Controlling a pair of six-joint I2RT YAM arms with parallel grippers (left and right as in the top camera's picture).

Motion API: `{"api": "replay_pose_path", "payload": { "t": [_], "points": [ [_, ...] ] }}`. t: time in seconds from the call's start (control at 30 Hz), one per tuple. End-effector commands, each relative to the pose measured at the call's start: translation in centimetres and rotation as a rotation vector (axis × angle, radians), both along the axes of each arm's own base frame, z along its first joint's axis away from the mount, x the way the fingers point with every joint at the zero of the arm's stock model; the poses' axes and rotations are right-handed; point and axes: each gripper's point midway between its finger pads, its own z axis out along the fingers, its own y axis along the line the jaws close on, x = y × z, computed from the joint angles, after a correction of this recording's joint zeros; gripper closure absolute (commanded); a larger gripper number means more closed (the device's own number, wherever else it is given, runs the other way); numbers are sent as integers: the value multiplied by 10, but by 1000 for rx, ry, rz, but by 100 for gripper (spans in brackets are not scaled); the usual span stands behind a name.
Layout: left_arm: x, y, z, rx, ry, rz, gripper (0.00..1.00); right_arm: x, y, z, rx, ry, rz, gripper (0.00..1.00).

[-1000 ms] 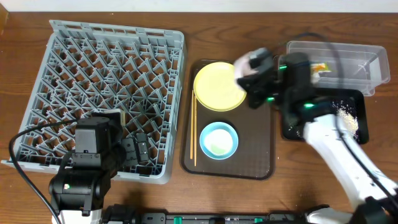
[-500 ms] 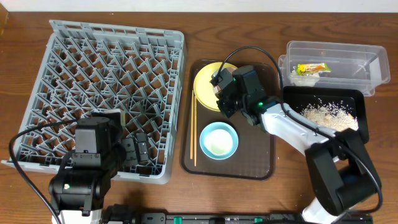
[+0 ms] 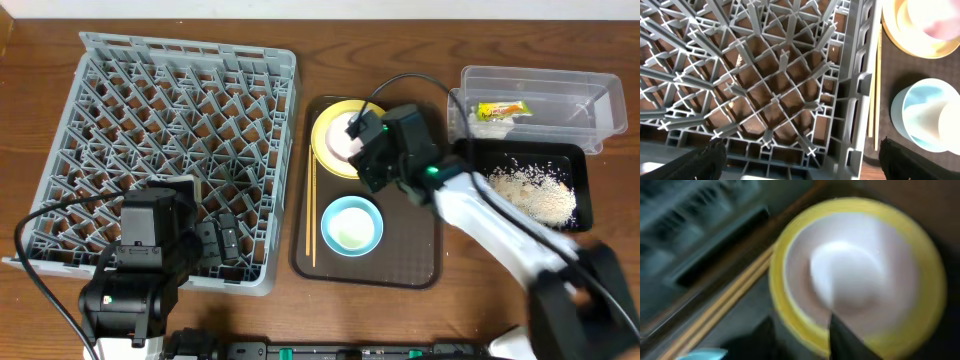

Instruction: Sort waste into correct bins and load items into the dishwasher

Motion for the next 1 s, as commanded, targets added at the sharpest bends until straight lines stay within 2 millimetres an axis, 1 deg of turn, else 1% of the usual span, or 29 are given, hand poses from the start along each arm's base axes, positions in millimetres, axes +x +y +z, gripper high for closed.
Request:
{"api": "replay_pose_path", "payload": {
  "t": [0.0, 0.07, 0.17, 0.3, 0.37, 0.4, 0.53, 0.6, 0.63, 0.67, 0.7, 0.73, 0.8, 0.83, 0.9, 0.97],
  "points": [
    [1, -3, 8, -10, -18, -8, 2, -24, -2, 44, 75, 16, -42, 62],
    [1, -3, 8, -10, -18, -8, 2, -42, -9, 41, 66, 98, -78, 61],
    [1, -3, 8, -10, -18, -8, 2, -70, -19, 21, 5, 242, -97, 60],
    [1, -3, 8, -10, -18, -8, 2, -98, -26, -4, -86, 373, -84, 60],
    [1, -3, 8, -10, -18, -8, 2, -108, -27, -15, -128, 417, -77, 64],
    [1, -3, 8, -10, -18, -8, 2, -109, -27, -18, -135, 426, -75, 64],
    [1, -3, 8, -10, -18, -8, 2, -112, -26, -38, -173, 478, -70, 65],
    [1, -3, 8, -10, -18, -8, 2, -114, -26, -48, -189, 506, -77, 68],
    [1, -3, 7, -10, -17, -8, 2, -114, -25, -53, -193, 521, -86, 71],
    [1, -3, 7, -10, -17, -8, 2, -113, -25, -58, -199, 532, -91, 78],
    [1, -3, 7, -10, -17, -8, 2, -113, -25, -61, -201, 539, -94, 87],
    [1, -3, 7, -10, -17, -8, 2, -112, -24, -63, -199, 539, -99, 92],
    [1, -3, 8, -10, -18, -8, 2, -107, -21, -60, -178, 528, -116, 98],
    [1, -3, 8, -10, -18, -8, 2, -104, -20, -57, -169, 517, -117, 99],
    [1, -3, 8, -10, -18, -8, 2, -94, -16, -40, -135, 470, -118, 99],
    [1, -3, 8, -11, -18, -8, 2, -81, -16, -14, -88, 410, -131, 99]
  ]
}}
